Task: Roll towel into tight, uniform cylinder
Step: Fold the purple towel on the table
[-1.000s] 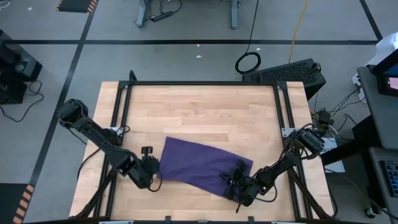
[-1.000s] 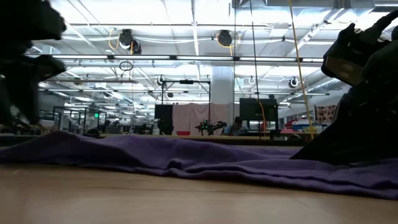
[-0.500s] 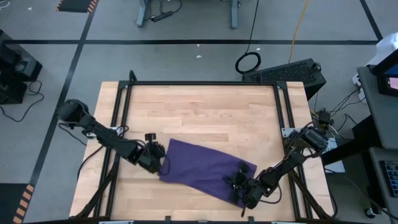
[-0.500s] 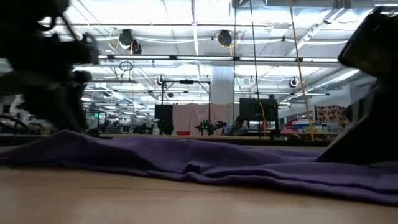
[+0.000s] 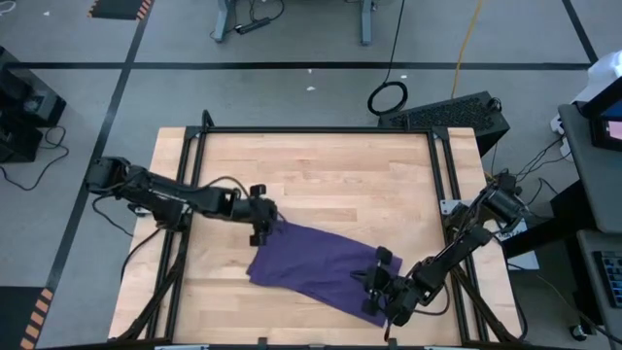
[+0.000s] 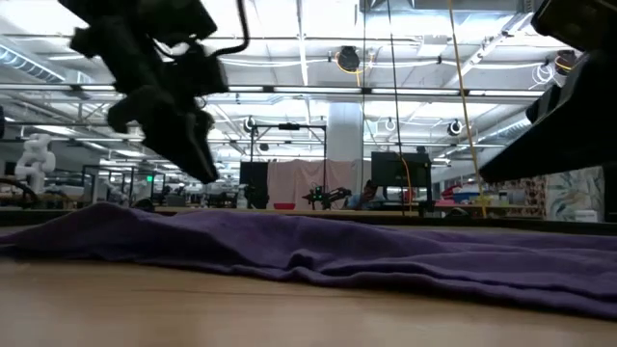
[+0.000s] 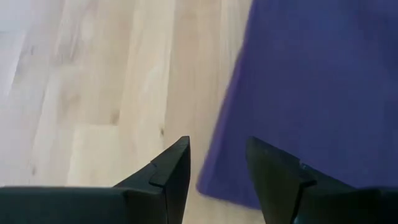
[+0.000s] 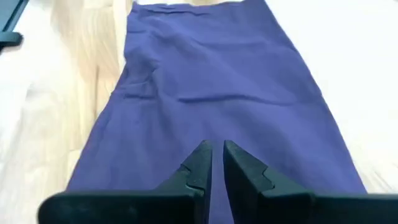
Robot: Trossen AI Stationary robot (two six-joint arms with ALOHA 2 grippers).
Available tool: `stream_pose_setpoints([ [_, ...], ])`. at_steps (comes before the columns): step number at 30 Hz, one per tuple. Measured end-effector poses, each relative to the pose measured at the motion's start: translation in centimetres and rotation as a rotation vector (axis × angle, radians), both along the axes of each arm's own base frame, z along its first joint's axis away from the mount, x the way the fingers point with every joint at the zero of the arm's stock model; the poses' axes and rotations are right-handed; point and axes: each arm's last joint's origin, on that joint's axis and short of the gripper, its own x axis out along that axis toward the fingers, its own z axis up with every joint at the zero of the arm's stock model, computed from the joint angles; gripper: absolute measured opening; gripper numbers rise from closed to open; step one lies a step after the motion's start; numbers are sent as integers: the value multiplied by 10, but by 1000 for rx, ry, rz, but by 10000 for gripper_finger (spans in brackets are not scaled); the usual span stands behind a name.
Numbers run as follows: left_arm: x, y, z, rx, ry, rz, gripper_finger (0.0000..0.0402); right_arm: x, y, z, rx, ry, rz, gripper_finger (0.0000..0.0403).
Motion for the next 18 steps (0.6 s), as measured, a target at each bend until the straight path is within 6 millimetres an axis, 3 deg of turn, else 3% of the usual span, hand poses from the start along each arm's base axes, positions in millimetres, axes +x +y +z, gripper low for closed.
stream_pose_setpoints([
  [6,-5,16,-8,-86,45,-33,161,15,7,-18,-23,-83,12,24],
  [12,-12,24,-30,-67,116,11,159,30,7,-41,1,-118,38,3],
  [18,-10,26,-44,-11,101,18,100,39,0,-59,38,-97,44,2],
])
